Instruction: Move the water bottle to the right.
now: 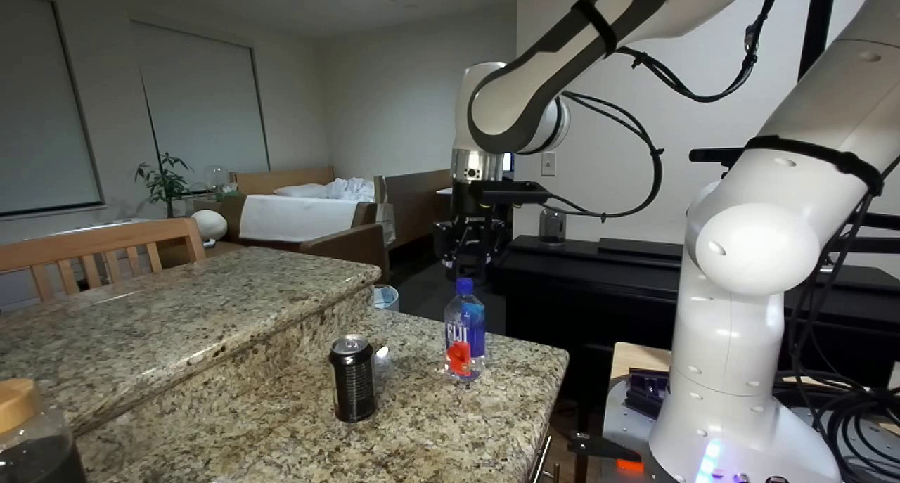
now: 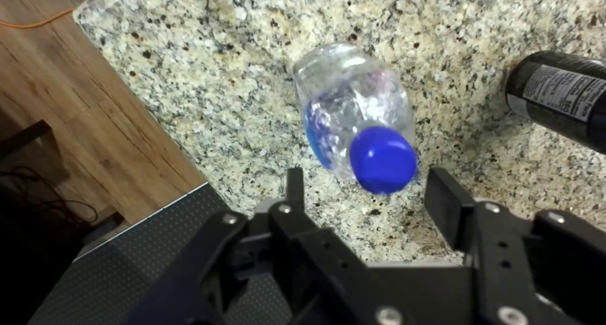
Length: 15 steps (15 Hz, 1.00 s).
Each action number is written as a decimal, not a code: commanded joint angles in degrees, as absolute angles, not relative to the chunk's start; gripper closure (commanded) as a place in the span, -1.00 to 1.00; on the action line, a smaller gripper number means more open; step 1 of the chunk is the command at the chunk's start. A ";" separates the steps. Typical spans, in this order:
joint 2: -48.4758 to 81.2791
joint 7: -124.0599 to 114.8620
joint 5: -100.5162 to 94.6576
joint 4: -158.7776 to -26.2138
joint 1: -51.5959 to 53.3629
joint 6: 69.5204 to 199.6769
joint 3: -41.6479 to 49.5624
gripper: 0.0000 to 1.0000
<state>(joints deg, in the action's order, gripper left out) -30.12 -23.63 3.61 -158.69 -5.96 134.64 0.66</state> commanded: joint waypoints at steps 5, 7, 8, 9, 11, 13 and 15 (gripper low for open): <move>-32.97 -22.62 4.35 -160.06 -6.89 134.42 0.10 -1.00; -33.51 -21.79 5.19 -159.84 -6.27 132.72 0.61 -1.00; -33.88 -21.45 5.29 -159.47 -6.11 131.28 0.72 -1.00; -34.30 -21.31 5.13 -159.09 -6.10 129.69 0.67 -1.00; -35.52 -21.10 4.68 -157.82 -6.13 125.53 0.44 -1.00; -36.54 -20.43 4.89 -156.12 -5.62 120.66 0.38 -1.00; -36.81 -20.32 4.61 -153.92 -5.24 115.96 -0.26 -1.00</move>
